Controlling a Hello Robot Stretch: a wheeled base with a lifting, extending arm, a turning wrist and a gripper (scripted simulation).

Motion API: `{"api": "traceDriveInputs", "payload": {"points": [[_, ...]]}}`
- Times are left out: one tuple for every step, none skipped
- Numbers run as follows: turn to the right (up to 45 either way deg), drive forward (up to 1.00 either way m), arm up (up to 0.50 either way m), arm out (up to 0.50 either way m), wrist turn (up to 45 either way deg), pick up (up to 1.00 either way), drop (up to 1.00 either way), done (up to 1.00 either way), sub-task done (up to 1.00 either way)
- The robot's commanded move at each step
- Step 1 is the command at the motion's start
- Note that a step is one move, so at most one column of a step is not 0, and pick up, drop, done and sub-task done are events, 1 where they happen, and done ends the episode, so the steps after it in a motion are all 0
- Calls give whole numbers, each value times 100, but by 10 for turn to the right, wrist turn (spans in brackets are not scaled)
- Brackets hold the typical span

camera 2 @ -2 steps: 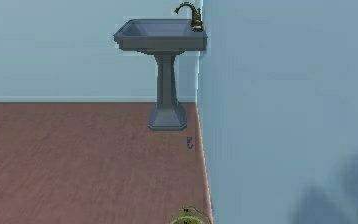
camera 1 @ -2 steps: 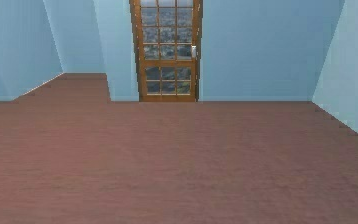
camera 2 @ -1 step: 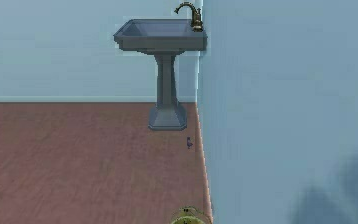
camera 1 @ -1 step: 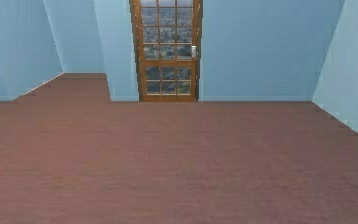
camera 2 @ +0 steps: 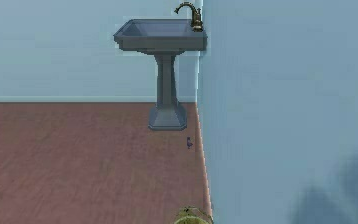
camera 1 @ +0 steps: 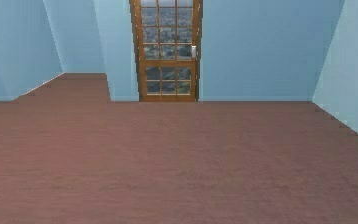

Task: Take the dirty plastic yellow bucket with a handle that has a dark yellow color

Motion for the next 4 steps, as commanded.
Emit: {"api": "traceDriveInputs", "payload": {"points": [[0, 0, 0, 0, 450, 0, 0, 0, 0], [0, 0, 0, 0, 450, 0, 0, 0, 0], [0, 0, 0, 0, 450, 0, 0, 0, 0], [0, 0, 0, 0, 450, 0, 0, 0, 0]]}}
